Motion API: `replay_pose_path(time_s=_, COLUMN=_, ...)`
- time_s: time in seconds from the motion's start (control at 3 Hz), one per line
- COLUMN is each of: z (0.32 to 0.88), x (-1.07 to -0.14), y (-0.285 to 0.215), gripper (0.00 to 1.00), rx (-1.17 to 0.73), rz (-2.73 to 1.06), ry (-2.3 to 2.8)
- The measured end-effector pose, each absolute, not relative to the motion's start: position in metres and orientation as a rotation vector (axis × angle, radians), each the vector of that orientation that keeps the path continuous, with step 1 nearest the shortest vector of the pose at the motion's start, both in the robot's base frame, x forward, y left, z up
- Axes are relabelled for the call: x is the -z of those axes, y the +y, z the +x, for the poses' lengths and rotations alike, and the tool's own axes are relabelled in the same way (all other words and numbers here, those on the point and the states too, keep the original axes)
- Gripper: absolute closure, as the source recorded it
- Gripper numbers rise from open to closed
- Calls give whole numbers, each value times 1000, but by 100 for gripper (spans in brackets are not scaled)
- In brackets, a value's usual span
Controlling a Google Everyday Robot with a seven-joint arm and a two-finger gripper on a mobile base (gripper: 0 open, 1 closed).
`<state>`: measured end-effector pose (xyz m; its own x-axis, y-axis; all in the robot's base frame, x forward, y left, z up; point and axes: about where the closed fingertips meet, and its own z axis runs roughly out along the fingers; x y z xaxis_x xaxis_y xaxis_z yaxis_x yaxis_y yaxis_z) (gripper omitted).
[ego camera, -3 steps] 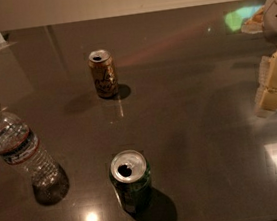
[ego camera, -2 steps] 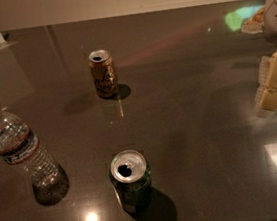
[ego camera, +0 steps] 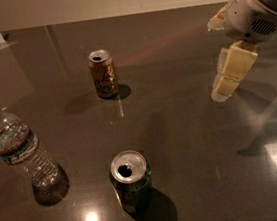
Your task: Knock orange can over
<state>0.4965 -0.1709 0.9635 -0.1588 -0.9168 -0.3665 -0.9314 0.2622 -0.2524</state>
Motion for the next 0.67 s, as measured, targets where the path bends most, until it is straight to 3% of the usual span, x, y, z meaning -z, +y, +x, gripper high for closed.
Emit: replay_pose_path(time_s=0.67, z=557, x=-950, y=-85, gripper=0, rx=-271, rz=-1614, ry=1932)
